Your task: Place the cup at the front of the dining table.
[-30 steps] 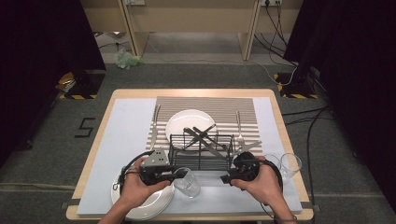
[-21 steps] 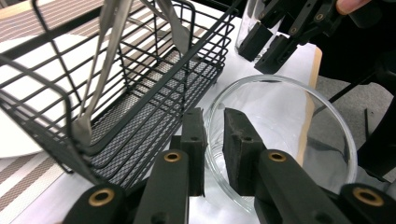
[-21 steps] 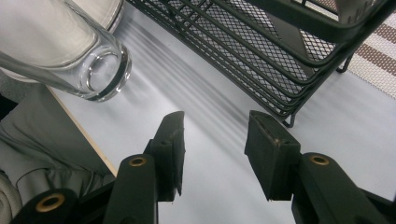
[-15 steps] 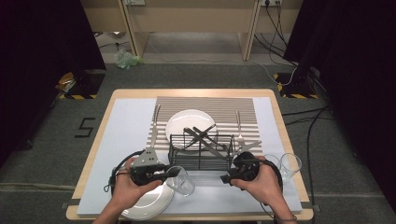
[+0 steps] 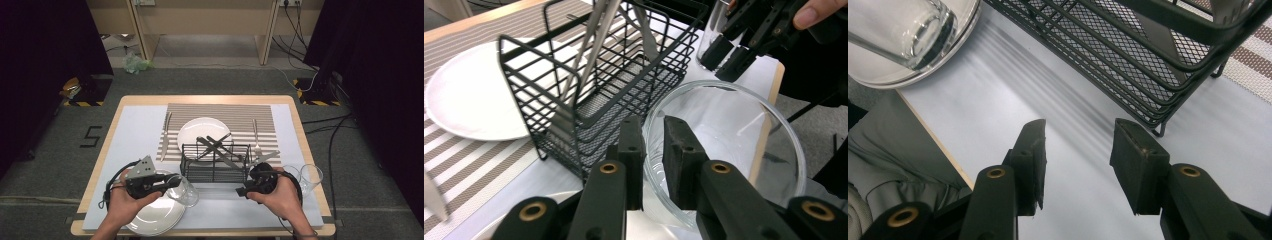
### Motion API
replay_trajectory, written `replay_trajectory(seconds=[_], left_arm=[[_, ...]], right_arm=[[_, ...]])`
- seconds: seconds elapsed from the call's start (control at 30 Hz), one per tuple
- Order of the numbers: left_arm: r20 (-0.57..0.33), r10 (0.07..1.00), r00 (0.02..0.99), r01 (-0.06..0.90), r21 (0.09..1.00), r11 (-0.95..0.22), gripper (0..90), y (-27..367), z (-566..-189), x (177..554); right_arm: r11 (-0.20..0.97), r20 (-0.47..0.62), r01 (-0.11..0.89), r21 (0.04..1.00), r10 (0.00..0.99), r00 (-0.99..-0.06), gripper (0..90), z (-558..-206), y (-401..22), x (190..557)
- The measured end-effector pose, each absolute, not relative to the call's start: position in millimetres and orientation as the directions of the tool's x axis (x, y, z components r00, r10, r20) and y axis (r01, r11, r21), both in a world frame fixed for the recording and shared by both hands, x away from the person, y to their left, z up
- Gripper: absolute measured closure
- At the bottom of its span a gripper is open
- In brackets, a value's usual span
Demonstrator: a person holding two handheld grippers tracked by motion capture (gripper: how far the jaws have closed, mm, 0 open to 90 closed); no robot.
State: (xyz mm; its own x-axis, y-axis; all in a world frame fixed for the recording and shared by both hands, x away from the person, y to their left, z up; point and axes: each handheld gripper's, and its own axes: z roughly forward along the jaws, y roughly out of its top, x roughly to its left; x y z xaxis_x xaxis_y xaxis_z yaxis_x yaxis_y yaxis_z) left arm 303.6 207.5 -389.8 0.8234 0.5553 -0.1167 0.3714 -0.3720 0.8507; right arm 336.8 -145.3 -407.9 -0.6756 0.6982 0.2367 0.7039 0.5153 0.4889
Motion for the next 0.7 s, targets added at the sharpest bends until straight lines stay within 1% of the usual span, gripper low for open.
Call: replay_trajectory(seconds=[0.7], left_arm=[[-0.109,0.633,0.767,0.403,0.849,-0.341,78.8,242,-389,296]], right_arm=[[0.519,0.235,0.699,0.491,0.694,-0.681,57.1,-409,-146,338]])
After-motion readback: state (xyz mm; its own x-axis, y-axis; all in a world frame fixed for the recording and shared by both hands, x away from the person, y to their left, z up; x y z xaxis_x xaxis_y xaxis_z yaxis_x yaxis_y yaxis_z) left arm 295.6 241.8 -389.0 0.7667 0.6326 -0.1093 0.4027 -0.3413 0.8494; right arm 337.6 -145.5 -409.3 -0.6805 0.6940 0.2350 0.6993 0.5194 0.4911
